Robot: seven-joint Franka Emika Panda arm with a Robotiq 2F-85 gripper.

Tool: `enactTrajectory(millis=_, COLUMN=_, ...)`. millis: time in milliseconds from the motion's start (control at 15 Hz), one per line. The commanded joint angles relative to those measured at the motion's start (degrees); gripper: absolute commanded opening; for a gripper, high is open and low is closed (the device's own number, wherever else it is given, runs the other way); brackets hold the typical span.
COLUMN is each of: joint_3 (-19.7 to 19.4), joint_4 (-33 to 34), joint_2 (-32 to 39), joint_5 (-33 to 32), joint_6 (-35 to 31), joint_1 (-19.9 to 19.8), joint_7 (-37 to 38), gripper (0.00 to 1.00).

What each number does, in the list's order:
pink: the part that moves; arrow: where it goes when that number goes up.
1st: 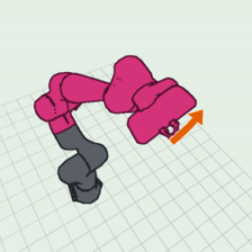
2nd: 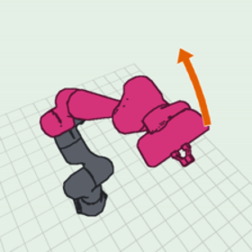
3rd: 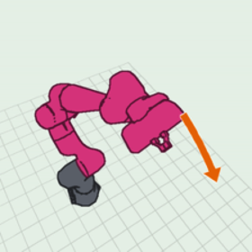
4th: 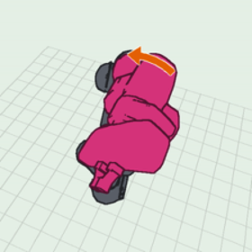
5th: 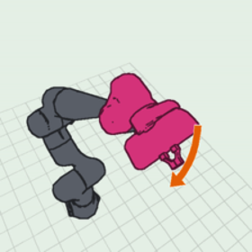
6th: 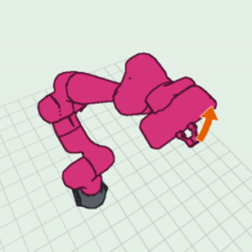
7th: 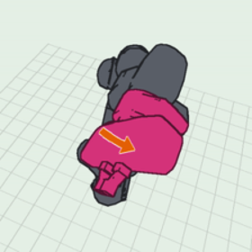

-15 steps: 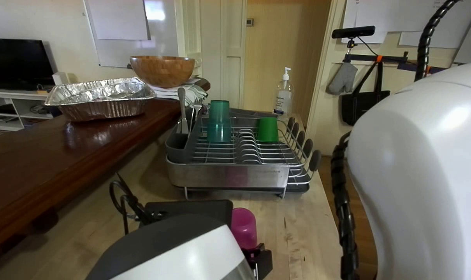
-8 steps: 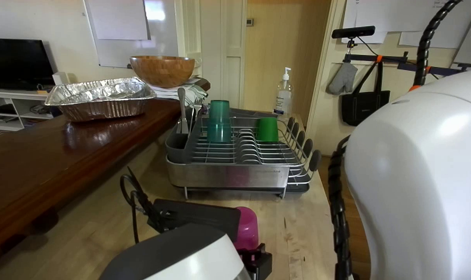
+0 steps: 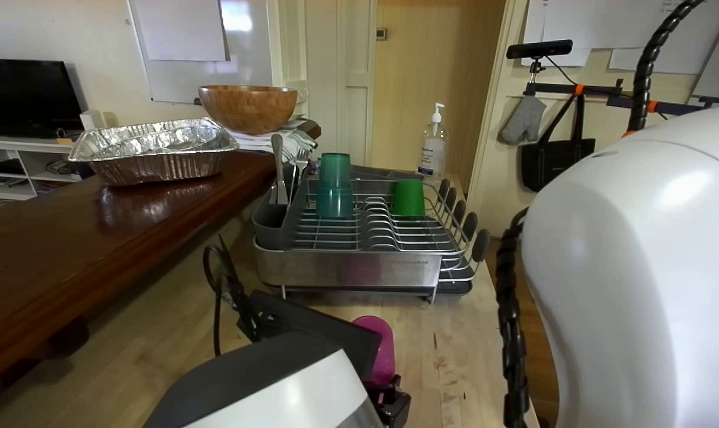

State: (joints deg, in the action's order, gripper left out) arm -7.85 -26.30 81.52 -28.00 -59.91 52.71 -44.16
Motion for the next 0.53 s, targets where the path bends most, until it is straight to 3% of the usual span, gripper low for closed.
enactTrajectory(millis=0, joint_3=0.4, joint_4=1.13, joint_2=0.66, joint_5=0.66, joint_6=0.82, joint_1=-0.42, joint_7=3.1, gripper=0.57)
enactTrajectory(millis=200, joint_3=0.63, joint_4=0.97, joint_2=-0.2, joint_5=1.12, joint_6=0.75, joint_1=-0.99, joint_7=4.97, gripper=0.51)
enactTrajectory(millis=467, joint_3=2.86, joint_4=-0.2, joint_2=-4.02, joint_5=4.84, joint_6=-3.05, joint_1=-4.06, joint_7=10.0, gripper=0.5)
